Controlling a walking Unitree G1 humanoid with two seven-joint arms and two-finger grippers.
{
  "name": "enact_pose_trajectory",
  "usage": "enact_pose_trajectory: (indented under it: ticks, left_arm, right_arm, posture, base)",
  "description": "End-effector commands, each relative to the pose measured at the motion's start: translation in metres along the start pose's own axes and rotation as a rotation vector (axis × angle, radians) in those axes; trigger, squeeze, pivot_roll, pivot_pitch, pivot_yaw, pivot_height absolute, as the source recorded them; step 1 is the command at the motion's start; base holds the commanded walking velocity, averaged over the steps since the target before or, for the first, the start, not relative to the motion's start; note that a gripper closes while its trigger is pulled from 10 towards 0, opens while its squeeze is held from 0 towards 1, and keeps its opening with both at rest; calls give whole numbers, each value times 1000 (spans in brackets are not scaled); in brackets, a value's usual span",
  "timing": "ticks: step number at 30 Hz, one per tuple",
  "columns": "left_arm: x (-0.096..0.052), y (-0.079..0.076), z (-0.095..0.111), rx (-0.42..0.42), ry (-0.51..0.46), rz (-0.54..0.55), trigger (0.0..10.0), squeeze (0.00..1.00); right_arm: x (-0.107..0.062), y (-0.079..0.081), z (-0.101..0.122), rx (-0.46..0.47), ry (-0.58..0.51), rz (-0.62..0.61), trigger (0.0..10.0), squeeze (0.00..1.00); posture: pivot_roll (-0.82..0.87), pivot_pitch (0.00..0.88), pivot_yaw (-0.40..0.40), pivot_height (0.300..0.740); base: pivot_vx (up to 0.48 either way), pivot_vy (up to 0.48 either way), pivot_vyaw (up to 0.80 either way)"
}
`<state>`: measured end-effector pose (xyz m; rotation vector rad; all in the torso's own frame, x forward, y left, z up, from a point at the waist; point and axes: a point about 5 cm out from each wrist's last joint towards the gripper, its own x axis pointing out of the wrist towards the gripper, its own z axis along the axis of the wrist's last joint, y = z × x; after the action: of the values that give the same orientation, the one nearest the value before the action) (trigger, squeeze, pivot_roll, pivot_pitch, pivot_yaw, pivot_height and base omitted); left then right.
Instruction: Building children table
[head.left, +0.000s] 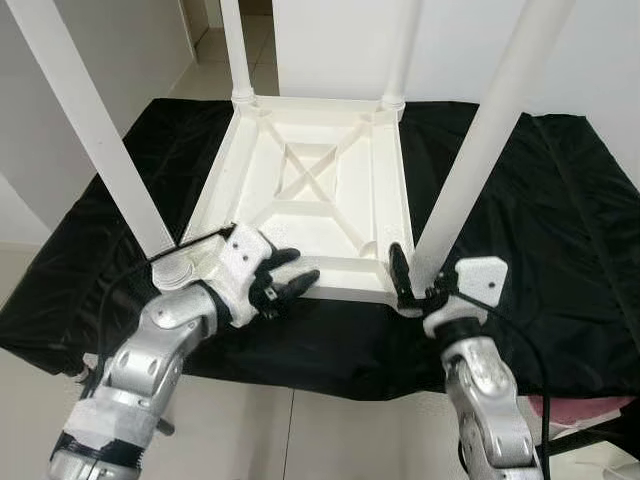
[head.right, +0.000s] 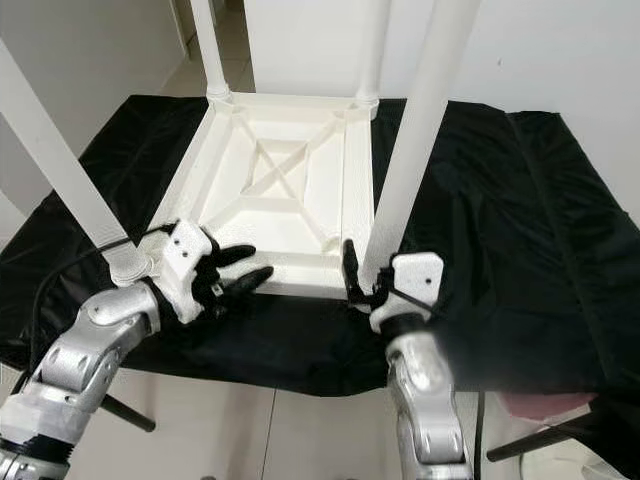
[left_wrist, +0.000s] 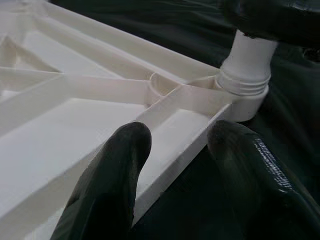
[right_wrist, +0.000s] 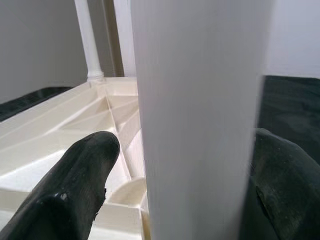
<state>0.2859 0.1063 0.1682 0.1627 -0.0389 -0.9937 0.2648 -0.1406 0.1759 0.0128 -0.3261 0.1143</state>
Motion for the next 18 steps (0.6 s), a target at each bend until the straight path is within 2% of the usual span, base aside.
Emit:
enact_pose_trajectory:
  ticks: [1, 2, 3, 4, 5, 8, 9, 15, 16, 18]
  left_arm:
    - [0, -14, -2, -13, 10, -42, 10000, 0]
    - [0, -14, -2, -13, 10, -42, 10000, 0]
    - [1, -22, -3, -22, 4, -44, 10000, 0]
    - [2, -33, -4, -46, -9, -31, 10000, 0]
    - [2, -36, -4, -52, -11, -21, 10000, 0]
    - [2, -38, -5, -55, -11, -15, 10000, 0]
    - [1, -39, -5, -63, -13, -3, 10000, 0]
    - [-4, -45, 3, -123, -25, 25, 10000, 0]
    - [-5, -46, 6, -129, -37, 28, 10000, 0]
    - [-5, -46, 6, -129, -37, 28, 10000, 0]
  right_arm:
    - [5, 4, 1, 16, 13, -7, 10000, 0]
    - [5, 4, 1, 16, 13, -7, 10000, 0]
    - [8, 5, 3, 22, 4, -7, 7451, 0]
    - [10, 9, 6, 46, -5, 5, 0, 0]
    - [11, 10, 6, 40, -3, 6, 8471, 0]
    - [13, 11, 6, 35, -1, 5, 8471, 0]
    - [14, 11, 6, 29, 3, -1, 10000, 0]
    - [20, 15, 6, 34, 20, -16, 10000, 0]
    - [20, 17, 7, 33, 25, -12, 9608, 0]
    - [20, 17, 7, 33, 25, -12, 9608, 0]
  posture:
    - [-49, 96, 30, 740]
    - [-49, 96, 30, 740]
    - [-42, 97, 25, 740]
    - [-37, 94, 20, 740]
    - [-34, 94, 16, 740]
    - [-34, 94, 16, 740]
    - [-29, 93, 10, 740]
    - [-17, 88, 0, 740]
    - [-14, 88, -2, 740]
    - [-14, 88, -2, 740]
  base:
    - [0, 0, 0]
    - [0, 0, 0]
    - [0, 0, 0]
    - [0, 0, 0]
    - [0, 0, 0]
    - [0, 0, 0]
    - [0, 0, 0]
    - [0, 0, 0]
    - [0, 0, 0]
    - [0, 0, 0]
